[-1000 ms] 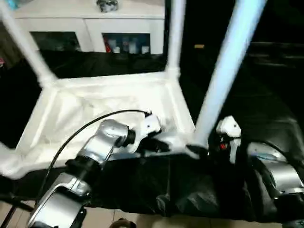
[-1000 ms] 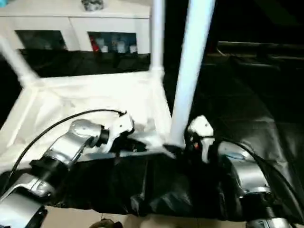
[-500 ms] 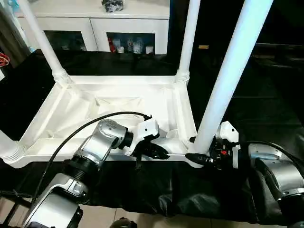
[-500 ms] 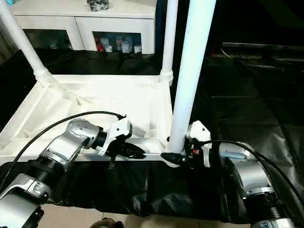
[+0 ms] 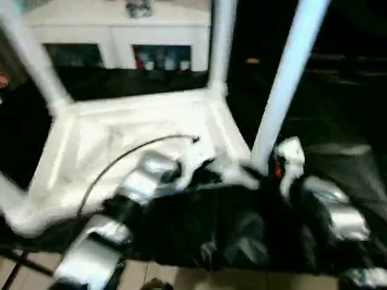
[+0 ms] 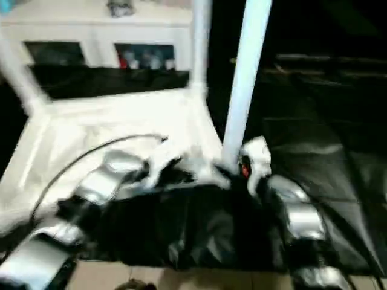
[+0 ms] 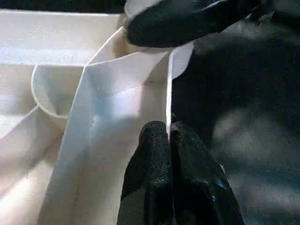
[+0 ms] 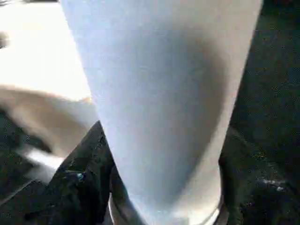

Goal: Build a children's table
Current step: Rotate leg to tighten

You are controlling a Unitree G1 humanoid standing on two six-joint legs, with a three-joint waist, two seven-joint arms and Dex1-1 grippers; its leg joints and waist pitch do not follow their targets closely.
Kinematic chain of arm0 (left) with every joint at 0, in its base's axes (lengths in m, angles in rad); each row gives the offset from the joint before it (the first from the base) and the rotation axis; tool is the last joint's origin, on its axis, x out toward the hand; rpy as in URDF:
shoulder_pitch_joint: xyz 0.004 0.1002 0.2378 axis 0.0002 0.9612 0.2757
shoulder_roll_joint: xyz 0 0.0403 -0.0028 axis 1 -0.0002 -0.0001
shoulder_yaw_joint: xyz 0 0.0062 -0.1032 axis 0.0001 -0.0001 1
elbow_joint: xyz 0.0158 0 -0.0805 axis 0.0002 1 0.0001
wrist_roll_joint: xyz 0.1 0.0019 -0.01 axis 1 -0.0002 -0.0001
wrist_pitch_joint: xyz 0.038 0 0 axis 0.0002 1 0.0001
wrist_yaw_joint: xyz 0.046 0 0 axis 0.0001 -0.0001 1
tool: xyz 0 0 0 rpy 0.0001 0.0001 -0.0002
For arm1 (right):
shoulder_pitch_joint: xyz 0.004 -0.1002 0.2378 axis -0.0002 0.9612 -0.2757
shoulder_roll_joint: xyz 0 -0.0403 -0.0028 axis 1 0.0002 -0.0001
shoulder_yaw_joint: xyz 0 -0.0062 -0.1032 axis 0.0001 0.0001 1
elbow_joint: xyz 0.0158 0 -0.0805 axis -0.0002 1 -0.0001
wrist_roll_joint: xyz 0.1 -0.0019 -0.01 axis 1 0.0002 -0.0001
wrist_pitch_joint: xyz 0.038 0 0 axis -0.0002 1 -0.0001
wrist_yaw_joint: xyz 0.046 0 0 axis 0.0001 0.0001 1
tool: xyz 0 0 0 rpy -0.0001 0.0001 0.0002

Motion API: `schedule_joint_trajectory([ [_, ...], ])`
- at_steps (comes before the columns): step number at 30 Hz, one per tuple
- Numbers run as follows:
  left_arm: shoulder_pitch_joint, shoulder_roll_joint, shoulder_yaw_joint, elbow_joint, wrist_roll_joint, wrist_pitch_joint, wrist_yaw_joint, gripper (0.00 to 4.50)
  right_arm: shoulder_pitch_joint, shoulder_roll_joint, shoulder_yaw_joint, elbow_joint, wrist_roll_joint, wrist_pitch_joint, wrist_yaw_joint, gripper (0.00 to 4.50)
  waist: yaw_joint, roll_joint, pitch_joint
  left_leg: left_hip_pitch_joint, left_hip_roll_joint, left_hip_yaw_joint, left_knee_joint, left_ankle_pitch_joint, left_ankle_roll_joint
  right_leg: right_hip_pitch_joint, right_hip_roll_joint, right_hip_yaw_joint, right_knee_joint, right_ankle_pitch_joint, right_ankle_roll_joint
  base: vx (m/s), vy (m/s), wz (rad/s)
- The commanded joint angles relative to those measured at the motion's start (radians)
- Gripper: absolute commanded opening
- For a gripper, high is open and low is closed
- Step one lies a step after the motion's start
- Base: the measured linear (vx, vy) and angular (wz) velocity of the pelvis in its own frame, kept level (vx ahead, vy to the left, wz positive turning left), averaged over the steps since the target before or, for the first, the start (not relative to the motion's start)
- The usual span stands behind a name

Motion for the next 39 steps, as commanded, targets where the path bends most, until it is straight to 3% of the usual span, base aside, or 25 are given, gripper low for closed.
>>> schedule_joint_trajectory([
  [1, -0.032, -0.031, 0.012, -0.001, -0.008, 0.006, 0.064, 0.0, -0.013, 0.048, 0.036, -0.001, 0.012, 0.028, -0.022, 2.7, 0.002, -0.016, -0.061, 0.025, 0.055, -0.042, -0.083, -0.328, -0.007, 0.032, -0.065, 0.033, -0.097, -0.361, -0.19, 0.0, 0.0, 0.0],
  [3, -0.045, -0.052, 0.011, 0.024, 0.012, 0.012, 0.117, 0.0, -0.024, 0.083, 0.028, 0.013, -0.014, 0.031, -0.107, 2.7, 0.0, -0.014, -0.064, 0.019, 0.053, -0.038, -0.079, -0.277, 0.019, 0.035, -0.062, 0.033, -0.09, -0.271, -0.206, 0.0, 0.0, 0.0],
  [7, -0.055, -0.075, 0.014, 0.042, 0.026, 0.016, 0.159, 0.0, -0.04, 0.126, 0.021, 0.032, -0.043, 0.028, -0.185, 2.7, 0.0, -0.013, -0.067, 0.019, 0.052, -0.036, -0.074, -0.238, 0.032, 0.037, -0.061, 0.032, -0.086, -0.225, -0.22, 0.0, 0.0, 0.0],
  [11, -0.048, -0.075, -0.002, 0.032, 0.022, -0.019, 0.136, 0.0, -0.036, 0.155, 0.051, 0.027, -0.068, -0.033, -0.207, 2.7, -0.001, -0.011, -0.067, 0.018, 0.053, -0.037, -0.076, -0.24, 0.037, 0.04, -0.06, 0.031, -0.082, -0.197, -0.226, 0.0, 0.0, 0.0],
  [14, -0.036, -0.058, -0.011, 0.011, 0.007, -0.044, 0.088, 0.0, -0.023, 0.161, 0.029, -0.007, -0.009, -0.007, -0.151, 3.4, -0.001, -0.01, -0.066, 0.019, 0.054, -0.037, -0.078, -0.255, 0.041, 0.041, -0.061, 0.032, -0.085, -0.212, -0.223, 0.0, 0.0, 0.0],
  [20, -0.02, -0.023, -0.013, -0.015, -0.007, -0.068, 0.02, 0.0, -0.008, 0.1, 0.068, -0.056, -0.011, -0.011, -0.039, 3.77, -0.001, -0.013, -0.069, 0.018, 0.055, -0.034, -0.074, -0.222, 0.059, 0.045, -0.06, 0.032, -0.077, -0.144, -0.242, 0.0, 0.0, 0.0],
  [21, -0.01, 0.003, -0.02, -0.025, -0.013, -0.088, -0.031, 0.0, 0.012, 0.048, 0.102, -0.078, -0.013, -0.023, 0.059, 3.77, -0.001, -0.019, -0.068, 0.017, 0.055, -0.033, -0.073, -0.211, 0.066, 0.045, -0.061, 0.032, -0.078, -0.141, -0.246, 0.0, 0.0, 0.0],
  [22, -0.005, 0.016, -0.024, -0.029, -0.015, -0.097, -0.054, 0.0, 0.023, 0.025, 0.117, -0.09, -0.011, -0.027, 0.107, 3.77, 0.003, -0.017, -0.069, 0.018, 0.056, -0.035, -0.073, -0.209, 0.068, 0.047, -0.062, 0.032, -0.077, -0.143, -0.245, 0.0, 0.0, 0.0],
  [23, -0.003, 0.023, -0.027, -0.031, -0.016, -0.1, -0.068, 0.0, 0.03, 0.008, 0.127, -0.098, -0.007, -0.028, 0.141, 3.77, 0.003, -0.023, -0.068, 0.015, 0.056, -0.033, -0.071, -0.203, 0.079, 0.049, -0.061, 0.032, -0.076, -0.137, -0.243, 0.0, 0.0, 0.0],
  [25, -0.001, 0.041, -0.032, -0.027, -0.017, -0.11, -0.099, 0.0, 0.046, -0.027, 0.141, -0.122, 0.006, -0.019, 0.204, 3.77, 0.007, -0.019, -0.067, 0.017, 0.058, -0.032, -0.07, -0.203, 0.088, 0.046, -0.062, 0.033, -0.077, -0.148, -0.244, 0.0, 0.0, 0.0],
  [31, 0.027, 0.11, -0.051, -0.072, -0.057, -0.131, -0.27, 0.0, 0.083, -0.135, 0.187, -0.184, 0.036, -0.01, 0.413, 3.77, 0.011, -0.016, -0.063, 0.021, 0.064, -0.033, -0.076, -0.26, 0.066, 0.041, -0.063, 0.033, -0.08, -0.238, -0.244, 0.0, 0.0, 0.0],
  [36, 0.043, 0.138, -0.057, -0.102, -0.075, -0.13, -0.339, 0.0, 0.091, -0.185, 0.222, -0.215, 0.055, 0.016, 0.519, 3.77, 0.025, -0.019, -0.065, 0.024, 0.066, -0.031, -0.073, -0.235, 0.07, 0.038, -0.063, 0.035, -0.075, -0.207, -0.253, 0.0, 0.0, 0.0],
  [39, 0.042, 0.144, -0.055, -0.094, -0.073, -0.135, -0.351, 0.0, 0.088, -0.203, 0.248, -0.226, 0.046, 0.036, 0.565, 3.46, 0.028, -0.021, -0.065, 0.023, 0.066, -0.031, -0.073, -0.221, 0.071, 0.038, -0.065, 0.035, -0.075, -0.206, -0.252, 0.0, 0.0, 0.0],
])
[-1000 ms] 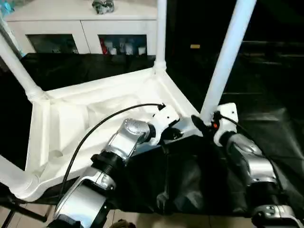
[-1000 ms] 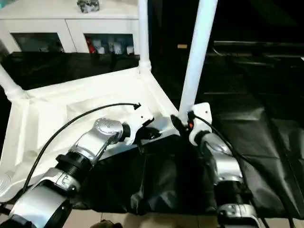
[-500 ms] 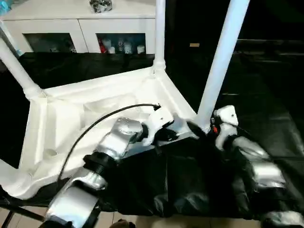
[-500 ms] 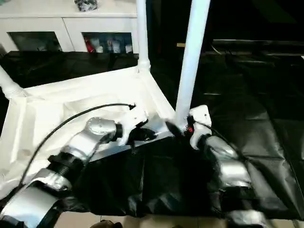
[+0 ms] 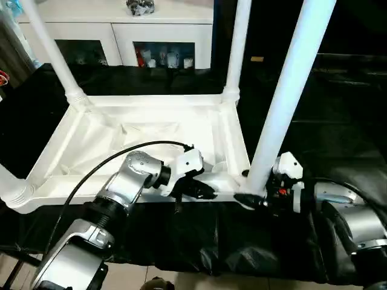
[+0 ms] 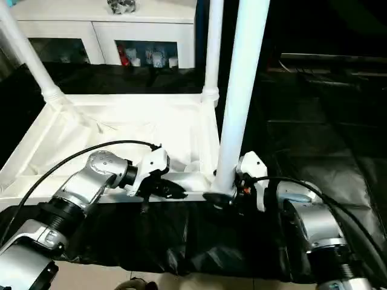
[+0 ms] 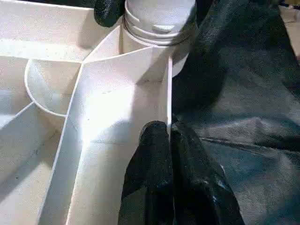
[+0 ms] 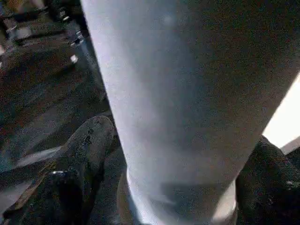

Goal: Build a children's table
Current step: Rotate leg to tighten

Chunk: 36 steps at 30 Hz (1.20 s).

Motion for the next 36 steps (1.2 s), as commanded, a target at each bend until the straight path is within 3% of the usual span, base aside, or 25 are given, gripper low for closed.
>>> schedule_joint_trajectory([
  [1, -0.013, -0.021, -0.013, -0.024, -0.02, -0.019, 0.007, 0.0, 0.001, 0.01, 0.087, -0.039, 0.002, 0.015, 0.077, 3.46, 0.001, -0.023, -0.064, 0.023, 0.064, -0.031, -0.069, -0.221, 0.071, 0.038, -0.066, 0.036, -0.071, -0.212, -0.247, 0.0, 0.0, 0.0],
  [2, -0.013, -0.02, -0.014, -0.025, -0.02, -0.018, 0.006, 0.0, 0.0, 0.007, 0.091, -0.039, -0.002, 0.014, 0.082, 3.15, 0.003, -0.023, -0.066, 0.024, 0.064, -0.031, -0.068, -0.219, 0.07, 0.038, -0.066, 0.036, -0.07, -0.21, -0.246, 0.0, 0.0, 0.0],
  [6, -0.011, -0.016, -0.015, -0.034, -0.023, -0.012, -0.002, 0.0, -0.004, 0.0, 0.108, -0.029, -0.016, 0.009, 0.091, 3.04, 0.007, -0.023, -0.066, 0.024, 0.064, -0.031, -0.067, -0.211, 0.069, 0.038, -0.067, 0.036, -0.07, -0.214, -0.243, 0.0, 0.0, 0.0],
  [8, -0.011, -0.016, -0.015, -0.035, -0.023, -0.011, -0.003, 0.0, -0.004, 0.001, 0.11, -0.026, -0.019, 0.006, 0.091, 2.72, 0.008, -0.023, -0.066, 0.024, 0.063, -0.031, -0.067, -0.21, 0.07, 0.038, -0.066, 0.035, -0.069, -0.212, -0.242, 0.0, 0.0, 0.0],
  [16, -0.016, -0.019, -0.012, -0.025, -0.012, -0.012, 0.009, 0.0, 0.013, 0.022, 0.108, -0.029, -0.019, 0.001, 0.071, 2.64, 0.007, -0.023, -0.067, 0.023, 0.062, -0.031, -0.066, -0.204, 0.073, 0.039, -0.066, 0.035, -0.069, -0.205, -0.244, 0.0, 0.0, 0.0],
  [19, -0.033, -0.051, 0.005, 0.008, 0.012, 0.02, 0.111, 0.0, 0.003, 0.092, 0.048, -0.002, 0.015, 0.022, -0.036, 2.64, 0.005, -0.023, -0.064, 0.022, 0.061, -0.032, -0.068, -0.213, 0.068, 0.036, -0.066, 0.035, -0.072, -0.231, -0.239, 0.0, 0.0, 0.0],
  [23, -0.059, -0.103, 0.031, 0.05, 0.034, 0.057, 0.25, 0.0, -0.028, 0.165, -0.02, 0.049, 0.015, 0.033, -0.193, 2.62, -0.005, -0.022, -0.059, 0.034, 0.06, -0.036, -0.076, -0.294, 0.019, 0.03, -0.068, 0.034, -0.088, -0.363, -0.211, 0.0, 0.0, 0.0],
  [26, -0.089, -0.177, 0.06, 0.093, 0.046, 0.106, 0.402, 0.0, -0.068, 0.252, -0.086, 0.109, -0.005, 0.05, -0.4, 2.61, -0.015, -0.021, -0.06, 0.032, 0.057, -0.04, -0.079, -0.31, -0.004, 0.031, -0.068, 0.033, -0.092, -0.38, -0.195, 0.0, 0.0, 0.0],
  [32, -0.126, -0.255, 0.082, 0.148, 0.081, 0.131, 0.578, 0.0, -0.112, 0.355, -0.139, 0.169, -0.075, 0.065, -0.664, 2.58, -0.02, -0.019, -0.065, 0.028, 0.052, -0.036, -0.075, -0.262, 0.011, 0.032, -0.066, 0.035, -0.089, -0.304, -0.193, 0.0, 0.0, 0.0],
  [36, -0.127, -0.264, 0.076, 0.153, 0.088, 0.12, 0.585, 0.0, -0.114, 0.371, -0.129, 0.167, -0.089, 0.035, -0.681, 2.57, -0.018, -0.019, -0.069, 0.022, 0.051, -0.035, -0.071, -0.221, 0.036, 0.039, -0.065, 0.034, -0.083, -0.241, -0.196, 0.0, 0.0, 0.0],
])
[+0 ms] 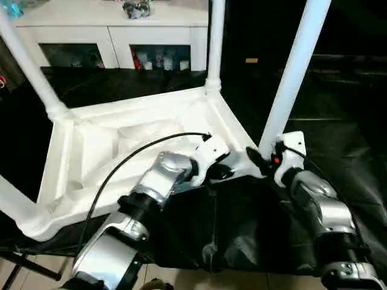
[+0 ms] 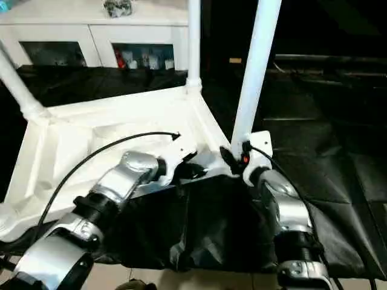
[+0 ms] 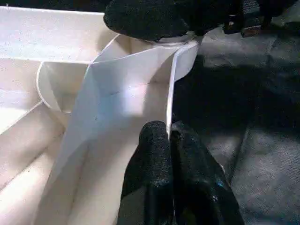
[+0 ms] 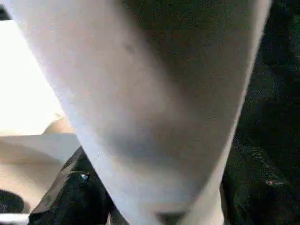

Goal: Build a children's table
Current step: Rotate leg to tighten

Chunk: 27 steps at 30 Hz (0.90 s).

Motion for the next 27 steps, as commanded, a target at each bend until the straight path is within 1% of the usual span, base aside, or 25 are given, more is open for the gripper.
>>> schedule_joint_trajectory([
  [1, -0.03, -0.027, 0.015, 0.011, 0.013, -0.009, 0.106, 0.0, 0.01, 0.062, 0.101, -0.014, -0.013, -0.01, 0.05, 2.57, 0.001, -0.02, -0.068, 0.018, 0.052, -0.036, -0.071, -0.211, 0.04, 0.039, -0.064, 0.033, -0.08, -0.225, -0.196, 0.0, 0.0, 0.0],
  [2, -0.029, -0.022, 0.01, 0.008, 0.014, -0.023, 0.094, 0.0, 0.012, 0.061, 0.105, -0.019, -0.014, -0.022, 0.057, 2.57, 0.001, -0.019, -0.068, 0.019, 0.052, -0.034, -0.07, -0.202, 0.048, 0.037, -0.062, 0.033, -0.078, -0.2, -0.202, 0.0, 0.0, 0.0],
  [4, -0.026, -0.015, 0.004, 0.003, 0.013, -0.037, 0.075, 0.0, 0.014, 0.058, 0.102, -0.024, -0.005, -0.036, 0.076, 2.57, 0.002, -0.017, -0.07, 0.018, 0.053, -0.034, -0.069, -0.193, 0.057, 0.039, -0.061, 0.032, -0.074, -0.172, -0.212, 0.0, 0.0, 0.0],
  [5, -0.021, -0.006, -0.001, -0.007, 0.01, -0.06, 0.047, 0.0, 0.014, 0.053, 0.089, -0.029, 0.019, -0.038, 0.106, 2.92, 0.002, -0.018, -0.07, 0.017, 0.053, -0.034, -0.068, -0.191, 0.063, 0.04, -0.062, 0.032, -0.074, -0.161, -0.217, 0.0, 0.0, 0.0],
  [7, -0.015, 0.005, -0.005, -0.016, 0.005, -0.082, 0.018, 0.0, 0.015, 0.044, 0.078, -0.035, 0.038, -0.031, 0.132, 2.92, 0.002, -0.019, -0.07, 0.017, 0.053, -0.033, -0.067, -0.187, 0.068, 0.041, -0.063, 0.032, -0.072, -0.155, -0.222, 0.0, 0.0, 0.0],
  [8, -0.011, 0.011, -0.007, -0.02, 0.002, -0.092, 0.004, 0.0, 0.016, 0.037, 0.075, -0.039, 0.046, -0.026, 0.146, 3.3, 0.003, -0.018, -0.07, 0.017, 0.053, -0.033, -0.067, -0.188, 0.072, 0.041, -0.062, 0.031, -0.073, -0.158, -0.223, 0.0, 0.0, 0.0],
  [9, -0.009, 0.018, -0.008, -0.024, -0.001, -0.094, -0.011, 0.0, 0.019, 0.028, 0.075, -0.044, 0.053, -0.022, 0.162, 3.32, 0.002, -0.018, -0.07, 0.017, 0.054, -0.033, -0.067, -0.189, 0.073, 0.041, -0.062, 0.031, -0.073, -0.157, -0.223, 0.0, 0.0, 0.0],
  [10, -0.006, 0.025, -0.008, -0.027, -0.006, -0.094, -0.026, 0.0, 0.021, 0.018, 0.078, -0.048, 0.056, -0.025, 0.179, 3.33, 0.002, -0.019, -0.069, 0.016, 0.054, -0.033, -0.066, -0.192, 0.076, 0.042, -0.062, 0.031, -0.073, -0.156, -0.226, 0.0, 0.0, 0.0],
  [11, -0.003, 0.034, -0.007, -0.031, -0.012, -0.1, -0.045, 0.0, 0.023, 0.006, 0.081, -0.051, 0.057, -0.031, 0.198, 3.33, 0.002, -0.017, -0.069, 0.016, 0.055, -0.033, -0.067, -0.191, 0.077, 0.042, -0.063, 0.032, -0.071, -0.152, -0.228, 0.0, 0.0, 0.0],
  [12, -0.001, 0.042, -0.004, -0.036, -0.019, -0.1, -0.063, 0.0, 0.026, -0.01, 0.085, -0.055, 0.062, -0.027, 0.226, 3.68, 0.002, -0.018, -0.069, 0.017, 0.055, -0.033, -0.067, -0.194, 0.077, 0.042, -0.062, 0.03, -0.072, -0.156, -0.23, 0.0, 0.0, 0.0],
  [15, 0.001, 0.054, 0.0, -0.039, -0.027, -0.098, -0.082, 0.0, 0.032, -0.034, 0.094, -0.064, 0.07, -0.021, 0.277, 3.8, 0.002, -0.018, -0.068, 0.017, 0.056, -0.033, -0.067, -0.204, 0.075, 0.042, -0.063, 0.031, -0.072, -0.168, -0.233, 0.0, 0.0, 0.0],
  [16, 0.007, 0.077, -0.006, -0.046, -0.037, -0.108, -0.128, 0.0, 0.045, -0.077, 0.117, -0.085, 0.071, -0.018, 0.346, 3.86, 0.001, -0.018, -0.066, 0.017, 0.057, -0.033, -0.069, -0.209, 0.072, 0.04, -0.062, 0.031, -0.074, -0.179, -0.233, 0.0, 0.0, 0.0],
  [17, 0.01, 0.085, -0.009, -0.049, -0.041, -0.111, -0.144, 0.0, 0.05, -0.092, 0.125, -0.093, 0.071, -0.015, 0.37, 4.06, 0.002, -0.02, -0.066, 0.018, 0.056, -0.032, -0.068, -0.21, 0.073, 0.043, -0.061, 0.031, -0.073, -0.184, -0.23, 0.0, 0.0, 0.0],
  [18, 0.015, 0.098, -0.014, -0.055, -0.045, -0.119, -0.172, 0.0, 0.055, -0.113, 0.133, -0.099, 0.067, -0.015, 0.395, 4.19, 0.002, -0.018, -0.065, 0.016, 0.058, -0.033, -0.069, -0.211, 0.073, 0.043, -0.063, 0.031, -0.074, -0.188, -0.23, 0.0, 0.0, 0.0],
  [19, 0.021, 0.112, -0.018, -0.062, -0.05, -0.124, -0.202, 0.0, 0.06, -0.135, 0.14, -0.105, 0.066, -0.016, 0.432, 4.19, 0.004, -0.018, -0.067, 0.017, 0.058, -0.033, -0.068, -0.208, 0.074, 0.043, -0.062, 0.03, -0.072, -0.18, -0.231, 0.0, 0.0, 0.0],
  [21, 0.029, 0.13, -0.025, -0.073, -0.055, -0.129, -0.24, 0.0, 0.071, -0.166, 0.155, -0.118, 0.06, -0.024, 0.481, 4.19, 0.005, -0.019, -0.067, 0.016, 0.058, -0.033, -0.067, -0.208, 0.076, 0.043, -0.062, 0.03, -0.071, -0.174, -0.234, 0.0, 0.0, 0.0],
  [22, 0.038, 0.149, -0.033, -0.089, -0.061, -0.132, -0.283, 0.0, 0.084, -0.196, 0.169, -0.134, 0.061, -0.026, 0.536, 4.19, 0.006, -0.019, -0.066, 0.017, 0.059, -0.033, -0.067, -0.206, 0.078, 0.043, -0.063, 0.03, -0.07, -0.175, -0.238, 0.0, 0.0, 0.0],
  [23, 0.044, 0.162, -0.038, -0.099, -0.066, -0.13, -0.31, 0.0, 0.092, -0.215, 0.179, -0.142, 0.065, -0.028, 0.575, 4.19, 0.008, -0.019, -0.066, 0.017, 0.063, -0.031, -0.067, -0.207, 0.082, 0.043, -0.062, 0.032, -0.069, -0.173, -0.24, 0.0, 0.0, 0.0],
  [24, 0.05, 0.174, -0.044, -0.109, -0.07, -0.134, -0.335, 0.0, 0.099, -0.229, 0.185, -0.148, 0.07, -0.033, 0.607, 4.19, 0.01, -0.018, -0.067, 0.016, 0.062, -0.032, -0.066, -0.205, 0.083, 0.043, -0.063, 0.031, -0.067, -0.168, -0.243, 0.0, 0.0, 0.0],
  [25, 0.054, 0.183, -0.047, -0.115, -0.074, -0.135, -0.355, 0.0, 0.102, -0.239, 0.19, -0.152, 0.073, -0.037, 0.627, 4.06, 0.009, -0.019, -0.067, 0.018, 0.063, -0.03, -0.066, -0.206, 0.086, 0.039, -0.063, 0.031, -0.068, -0.166, -0.249, 0.0, 0.0, 0.0],
  [26, 0.058, 0.195, -0.052, -0.125, -0.08, -0.132, -0.381, 0.0, 0.102, -0.249, 0.195, -0.157, 0.078, -0.038, 0.644, 3.94, 0.01, -0.019, -0.065, 0.018, 0.063, -0.03, -0.067, -0.215, 0.084, 0.038, -0.063, 0.031, -0.07, -0.184, -0.251, 0.0, 0.0, 0.0],
  [27, 0.059, 0.196, -0.053, -0.126, -0.081, -0.131, -0.386, 0.0, 0.102, -0.25, 0.196, -0.158, 0.079, -0.038, 0.646, 3.85, 0.01, -0.019, -0.065, 0.018, 0.063, -0.03, -0.067, -0.215, 0.084, 0.038, -0.063, 0.031, -0.07, -0.184, -0.251, 0.0, 0.0, 0.0],
])
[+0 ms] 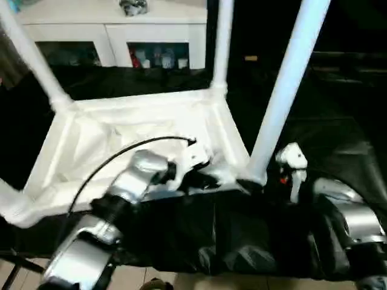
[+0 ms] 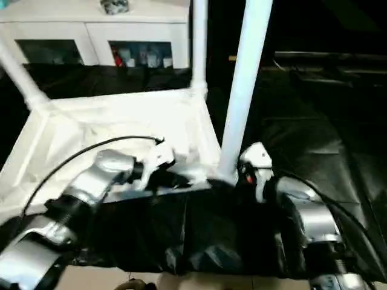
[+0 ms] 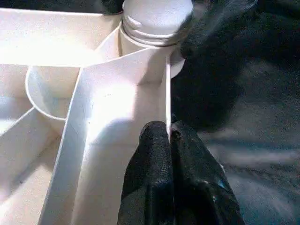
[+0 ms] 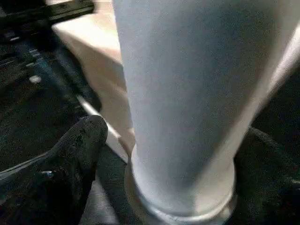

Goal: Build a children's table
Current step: Rotate leg to tighten

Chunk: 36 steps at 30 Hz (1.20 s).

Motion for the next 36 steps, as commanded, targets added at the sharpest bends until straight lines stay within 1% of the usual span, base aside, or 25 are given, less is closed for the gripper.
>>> schedule_joint_trajectory([
  [1, -0.004, 0.004, -0.015, -0.044, -0.022, -0.014, -0.04, 0.0, 0.007, 0.0, 0.039, -0.037, 0.019, -0.008, 0.049, 3.85, 0.003, -0.018, -0.065, 0.023, 0.062, -0.031, -0.068, -0.223, 0.077, 0.041, -0.064, 0.032, -0.071, -0.205, -0.249, 0.0, 0.0, 0.0],
  [2, 0.003, 0.016, -0.02, -0.058, -0.032, -0.007, -0.078, 0.0, 0.004, -0.008, 0.049, -0.038, 0.02, -0.005, 0.066, 3.75, 0.007, -0.018, -0.065, 0.025, 0.063, -0.031, -0.07, -0.228, 0.068, 0.04, -0.064, 0.034, -0.071, -0.215, -0.246, 0.0, 0.0, 0.0],
  [3, 0.003, 0.016, -0.02, -0.058, -0.032, -0.007, -0.078, 0.0, 0.004, -0.009, 0.049, -0.038, 0.02, -0.005, 0.066, 3.63, 0.007, -0.018, -0.065, 0.025, 0.063, -0.032, -0.07, -0.229, 0.066, 0.04, -0.064, 0.034, -0.071, -0.217, -0.246, 0.0, 0.0, 0.0],
  [4, 0.005, 0.019, -0.021, -0.061, -0.034, -0.005, -0.088, 0.0, 0.003, -0.011, 0.052, -0.038, 0.021, -0.002, 0.072, 3.63, 0.008, -0.018, -0.065, 0.025, 0.062, -0.031, -0.07, -0.232, 0.065, 0.04, -0.064, 0.034, -0.07, -0.216, -0.246, 0.0, 0.0, 0.0],
  [6, 0.006, 0.024, -0.023, -0.06, -0.034, -0.007, -0.097, 0.0, 0.004, -0.019, 0.066, -0.039, 0.012, -0.007, 0.09, 3.34, 0.008, -0.017, -0.065, 0.025, 0.063, -0.031, -0.07, -0.231, 0.06, 0.039, -0.063, 0.034, -0.069, -0.207, -0.247, 0.0, 0.0, 0.0],
  [7, 0.007, 0.027, -0.024, -0.063, -0.035, -0.006, -0.1, 0.0, 0.006, -0.024, 0.072, -0.041, 0.009, -0.007, 0.102, 3.34, 0.008, -0.017, -0.065, 0.025, 0.062, -0.032, -0.07, -0.232, 0.059, 0.039, -0.064, 0.034, -0.07, -0.206, -0.247, 0.0, 0.0, 0.0],
  [9, 0.008, 0.03, -0.024, -0.066, -0.036, -0.004, -0.108, 0.0, 0.008, -0.03, 0.082, -0.042, 0.004, -0.012, 0.123, 3.18, 0.009, -0.017, -0.067, 0.024, 0.062, -0.032, -0.069, -0.222, 0.061, 0.041, -0.065, 0.034, -0.067, -0.189, -0.249, 0.0, 0.0, 0.0],
  [10, 0.008, 0.031, -0.024, -0.067, -0.035, -0.004, -0.109, 0.0, 0.009, -0.032, 0.085, -0.042, 0.003, -0.014, 0.128, 3.18, 0.009, -0.018, -0.066, 0.023, 0.061, -0.031, -0.068, -0.219, 0.063, 0.041, -0.064, 0.034, -0.068, -0.187, -0.25, 0.0, 0.0, 0.0],
  [11, 0.007, 0.031, -0.023, -0.064, -0.034, -0.004, -0.111, 0.0, 0.01, -0.036, 0.092, -0.04, -0.001, -0.016, 0.136, 3.04, 0.011, -0.018, -0.068, 0.024, 0.061, -0.031, -0.067, -0.211, 0.067, 0.041, -0.065, 0.034, -0.066, -0.177, -0.252, 0.0, 0.0, 0.0],
  [12, 0.007, 0.031, -0.023, -0.063, -0.034, -0.004, -0.112, 0.0, 0.01, -0.037, 0.092, -0.04, -0.001, -0.016, 0.137, 3.04, 0.011, -0.018, -0.068, 0.024, 0.061, -0.031, -0.066, -0.207, 0.069, 0.041, -0.065, 0.034, -0.066, -0.173, -0.253, 0.0, 0.0, 0.0],
  [13, 0.004, 0.033, -0.022, -0.06, -0.033, -0.004, -0.112, 0.0, 0.01, -0.039, 0.095, -0.033, -0.004, -0.021, 0.14, 2.82, 0.012, -0.018, -0.068, 0.023, 0.061, -0.031, -0.066, -0.201, 0.072, 0.042, -0.064, 0.033, -0.065, -0.166, -0.255, 0.0, 0.0, 0.0],
  [17, 0.001, 0.037, -0.023, -0.055, -0.031, -0.006, -0.105, 0.0, 0.007, -0.039, 0.096, -0.024, -0.004, -0.027, 0.139, 2.65, 0.013, -0.018, -0.068, 0.023, 0.061, -0.031, -0.066, -0.208, 0.071, 0.042, -0.065, 0.033, -0.066, -0.179, -0.255, 0.0, 0.0, 0.0],
  [20, 0.0, 0.036, -0.02, -0.052, -0.026, 0.0, -0.095, 0.0, 0.006, -0.037, 0.099, -0.014, -0.003, -0.03, 0.138, 2.62, 0.013, -0.018, -0.068, 0.022, 0.061, -0.031, -0.066, -0.206, 0.07, 0.042, -0.064, 0.033, -0.066, -0.179, -0.253, 0.0, 0.0, 0.0],
  [22, -0.005, 0.028, -0.012, -0.036, -0.013, 0.011, -0.057, 0.0, 0.008, -0.022, 0.095, -0.003, -0.001, -0.034, 0.124, 2.61, 0.012, -0.018, -0.068, 0.023, 0.061, -0.031, -0.065, -0.207, 0.07, 0.042, -0.065, 0.033, -0.066, -0.18, -0.254, 0.0, 0.0, 0.0],
  [24, -0.022, 0.008, 0.006, -0.001, 0.007, 0.027, 0.029, 0.0, 0.002, 0.011, 0.079, 0.021, -0.007, -0.035, 0.062, 2.61, 0.011, -0.019, -0.068, 0.023, 0.061, -0.03, -0.065, -0.209, 0.069, 0.039, -0.064, 0.033, -0.067, -0.185, -0.255, 0.0, 0.0, 0.0],
  [26, -0.033, -0.005, 0.019, 0.021, 0.014, 0.035, 0.079, 0.0, -0.009, 0.033, 0.067, 0.046, -0.019, -0.038, 0.008, 2.6, 0.009, -0.019, -0.066, 0.028, 0.059, -0.032, -0.067, -0.232, 0.053, 0.039, -0.066, 0.033, -0.073, -0.229, -0.249, 0.0, 0.0, 0.0],
  [27, -0.042, -0.016, 0.029, 0.037, 0.018, 0.041, 0.116, 0.0, -0.02, 0.051, 0.057, 0.071, -0.031, -0.045, -0.041, 2.6, 0.006, -0.02, -0.062, 0.026, 0.058, -0.032, -0.07, -0.243, 0.046, 0.038, -0.065, 0.033, -0.076, -0.26, -0.239, 0.0, 0.0, 0.0],
  [28, -0.052, -0.03, 0.04, 0.055, 0.02, 0.048, 0.158, 0.0, -0.038, 0.074, 0.042, 0.107, -0.046, -0.05, -0.107, 2.6, 0.003, -0.021, -0.062, 0.026, 0.057, -0.033, -0.071, -0.256, 0.038, 0.038, -0.066, 0.033, -0.079, -0.282, -0.234, 0.0, 0.0, 0.0],
  [29, -0.07, -0.059, 0.059, 0.083, 0.023, 0.066, 0.232, 0.0, -0.076, 0.122, 0.009, 0.172, -0.063, -0.036, -0.244, 2.6, -0.002, -0.021, -0.061, 0.029, 0.055, -0.035, -0.072, -0.275, 0.022, 0.036, -0.068, 0.031, -0.082, -0.328, -0.224, 0.0, 0.0, 0.0],
  [30, -0.075, -0.069, 0.065, 0.091, 0.023, 0.073, 0.256, 0.0, -0.087, 0.138, -0.001, 0.19, -0.067, -0.031, -0.285, 2.6, -0.01, -0.022, -0.059, 0.03, 0.053, -0.039, -0.076, -0.294, 0.002, 0.037, -0.067, 0.029, -0.086, -0.37, -0.211, 0.0, 0.0, 0.0],
  [31, -0.083, -0.084, 0.073, 0.105, 0.024, 0.081, 0.29, 0.0, -0.102, 0.16, -0.016, 0.213, -0.072, -0.024, -0.345, 2.6, -0.012, -0.023, -0.06, 0.029, 0.052, -0.039, -0.076, -0.292, -0.001, 0.039, -0.067, 0.029, -0.088, -0.378, -0.202, 0.0, 0.0, 0.0],
  [32, -0.083, -0.084, 0.073, 0.105, 0.024, 0.081, 0.291, 0.0, -0.102, 0.16, -0.016, 0.213, -0.072, -0.024, -0.346, 2.6, -0.016, -0.022, -0.059, 0.03, 0.052, -0.038, -0.076, -0.294, 0.003, 0.035, -0.067, 0.032, -0.091, -0.369, -0.195, 0.0, 0.0, 0.0],
  [33, -0.1, -0.118, 0.085, 0.137, 0.029, 0.093, 0.372, 0.0, -0.128, 0.203, -0.037, 0.254, -0.08, -0.02, -0.448, 2.6, -0.019, -0.022, -0.061, 0.029, 0.052, -0.037, -0.076, -0.293, 0.007, 0.035, -0.066, 0.033, -0.09, -0.36, -0.198, 0.0, 0.0, 0.0],
  [34, -0.107, -0.132, 0.09, 0.149, 0.028, 0.098, 0.4, 0.0, -0.138, 0.221, -0.048, 0.269, -0.08, -0.015, -0.483, 2.6, -0.02, -0.021, -0.062, 0.028, 0.051, -0.038, -0.075, -0.284, 0.007, 0.037, -0.065, 0.032, -0.088, -0.342, -0.198, 0.0, 0.0, 0.0],
  [36, -0.121, -0.166, 0.101, 0.175, 0.027, 0.102, 0.46, 0.0, -0.158, 0.254, -0.06, 0.302, -0.087, -0.017, -0.548, 2.6, -0.02, -0.021, -0.064, 0.029, 0.049, -0.036, -0.073, -0.27, 0.012, 0.036, -0.064, 0.033, -0.087, -0.313, -0.204, 0.0, 0.0, 0.0],
])
